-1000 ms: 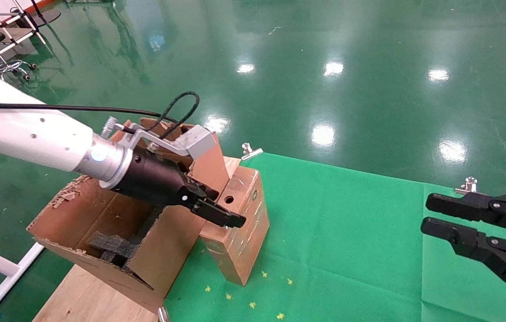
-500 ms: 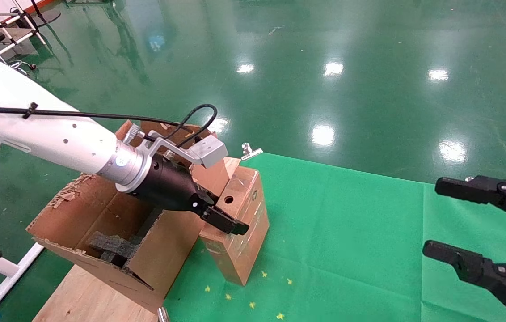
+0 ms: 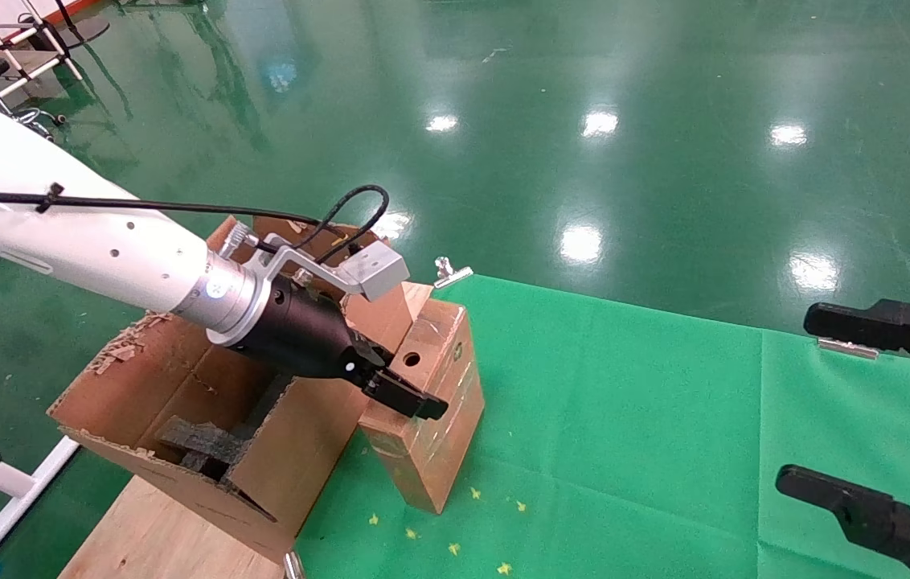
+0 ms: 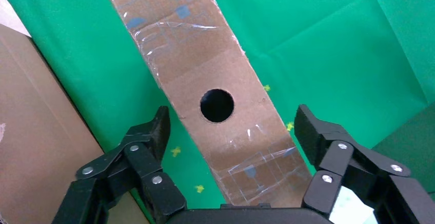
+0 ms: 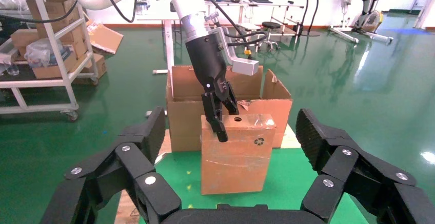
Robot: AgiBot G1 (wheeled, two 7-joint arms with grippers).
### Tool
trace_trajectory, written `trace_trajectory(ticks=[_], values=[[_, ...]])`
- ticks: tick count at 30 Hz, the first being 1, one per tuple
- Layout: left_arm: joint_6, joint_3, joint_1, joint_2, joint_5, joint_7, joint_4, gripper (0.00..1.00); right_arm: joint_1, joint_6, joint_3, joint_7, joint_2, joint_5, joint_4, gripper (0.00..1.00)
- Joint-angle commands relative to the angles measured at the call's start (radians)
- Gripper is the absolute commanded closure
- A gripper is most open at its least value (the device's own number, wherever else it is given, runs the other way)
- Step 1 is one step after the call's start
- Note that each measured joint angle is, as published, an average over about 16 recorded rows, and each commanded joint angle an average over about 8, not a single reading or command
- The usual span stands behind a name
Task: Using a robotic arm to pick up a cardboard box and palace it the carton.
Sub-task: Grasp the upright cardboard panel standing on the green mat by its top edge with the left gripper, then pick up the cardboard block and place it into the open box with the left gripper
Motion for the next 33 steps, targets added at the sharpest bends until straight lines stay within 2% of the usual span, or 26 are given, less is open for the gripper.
trace_trajectory(ticks=[1,24,33], values=[[0.000,-0.001,0.000,-0.001,-0.001,0.000,0.000,1.00,0.000,0.000,0.000,0.000,0.000,0.000,0.000,0.00],[-0.001,-0.006,-0.002,-0.005,-0.007,-0.001,0.003,1.00,0.000,0.000,0.000,0.000,0.000,0.000,0.000,0.00],[-0.039,-0.059,-0.081,-0.039,-0.022,0.020,0.066,1.00,0.000,0.000,0.000,0.000,0.000,0.000,0.000,0.00]])
